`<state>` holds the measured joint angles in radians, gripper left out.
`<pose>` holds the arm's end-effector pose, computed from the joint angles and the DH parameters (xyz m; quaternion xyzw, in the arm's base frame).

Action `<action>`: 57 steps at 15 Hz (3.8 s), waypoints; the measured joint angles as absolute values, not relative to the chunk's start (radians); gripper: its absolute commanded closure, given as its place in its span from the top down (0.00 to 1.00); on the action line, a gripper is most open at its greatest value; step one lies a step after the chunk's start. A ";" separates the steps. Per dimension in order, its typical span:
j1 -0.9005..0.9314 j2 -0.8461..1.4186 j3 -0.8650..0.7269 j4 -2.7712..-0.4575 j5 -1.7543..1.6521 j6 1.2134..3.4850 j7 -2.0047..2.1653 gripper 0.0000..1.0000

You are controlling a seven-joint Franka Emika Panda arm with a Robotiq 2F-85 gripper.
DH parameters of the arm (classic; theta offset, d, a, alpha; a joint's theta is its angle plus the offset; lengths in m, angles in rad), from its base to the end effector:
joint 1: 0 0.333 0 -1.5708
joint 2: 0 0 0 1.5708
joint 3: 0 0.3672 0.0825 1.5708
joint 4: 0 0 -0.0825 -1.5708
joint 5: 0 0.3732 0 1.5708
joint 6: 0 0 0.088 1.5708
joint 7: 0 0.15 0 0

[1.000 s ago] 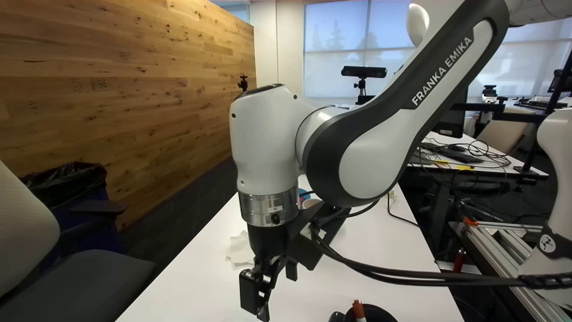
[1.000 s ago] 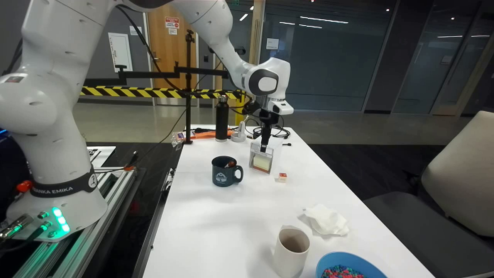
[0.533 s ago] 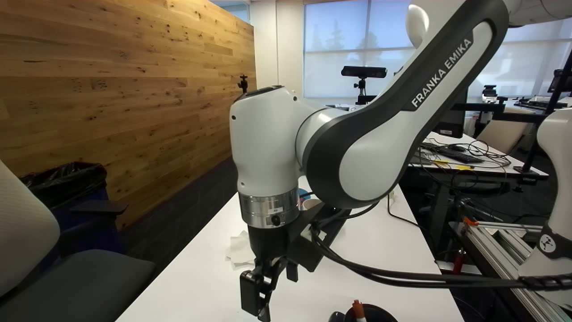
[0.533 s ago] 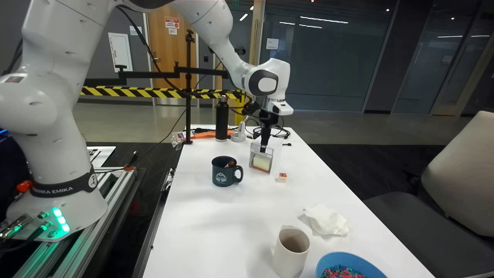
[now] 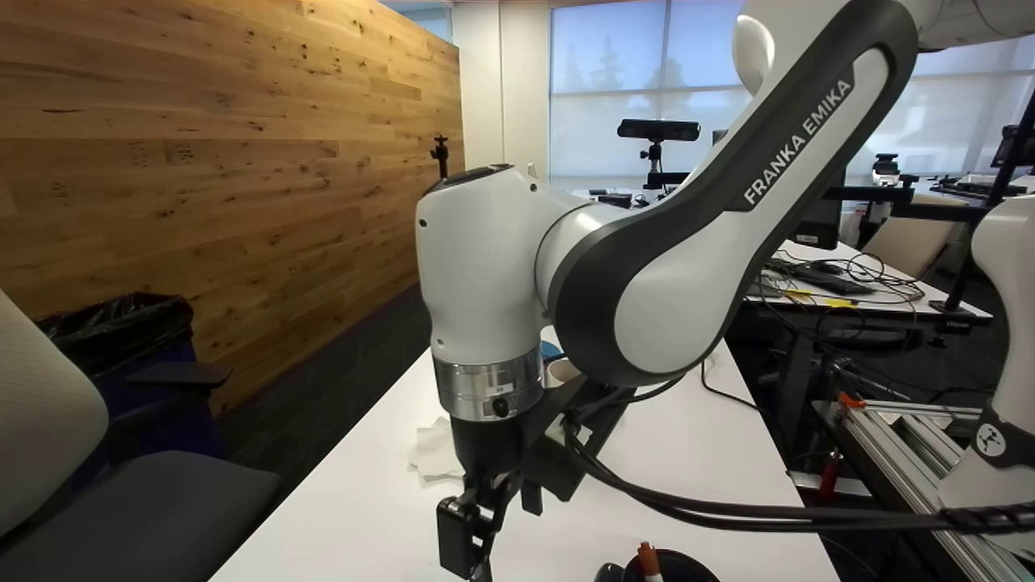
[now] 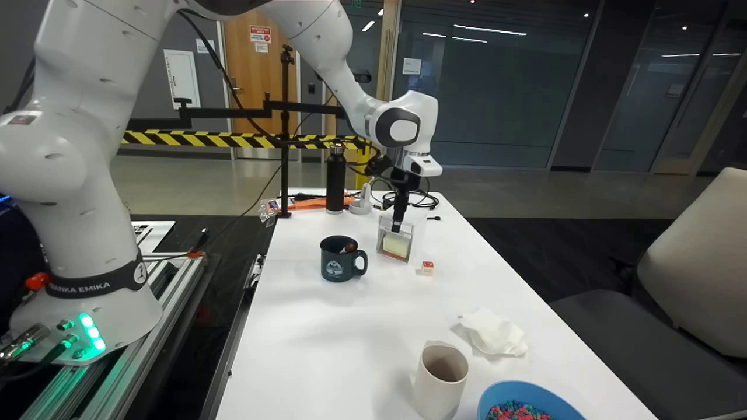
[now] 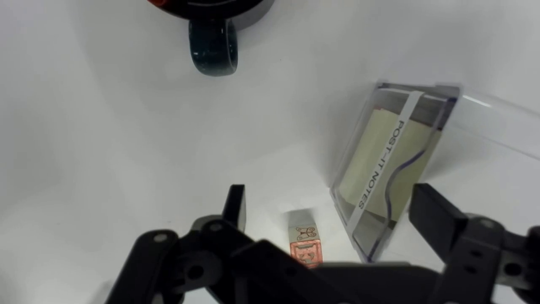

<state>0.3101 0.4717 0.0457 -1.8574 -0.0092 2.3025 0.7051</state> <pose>0.6121 0.2248 0.2739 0.9848 -0.1730 -0.0148 0.0005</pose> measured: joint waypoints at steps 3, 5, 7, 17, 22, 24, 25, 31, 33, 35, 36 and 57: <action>0.313 0.473 0.046 -1.858 -0.009 2.302 0.708 1.00; 0.315 0.474 0.046 -1.860 -0.009 2.302 0.710 1.00; 0.316 0.474 0.046 -1.860 -0.009 2.302 0.713 1.00; 0.316 0.470 0.046 -1.867 -0.009 2.302 0.736 1.00; 0.316 0.459 0.047 -1.882 -0.009 2.302 0.748 1.00; 0.316 0.457 0.047 -1.885 -0.009 2.302 0.751 1.00; 0.316 0.457 0.047 -1.885 -0.009 2.302 0.753 1.00; 0.316 0.450 0.049 -1.897 -0.009 2.304 0.759 1.00; 0.316 0.439 0.051 -1.913 -0.009 2.307 0.759 1.00; 0.317 0.427 0.054 -1.929 -0.009 2.307 0.760 1.00; 0.317 0.421 0.054 -1.936 -0.009 2.308 0.761 1.00; 0.315 0.407 0.040 -1.963 -0.009 2.312 0.798 1.00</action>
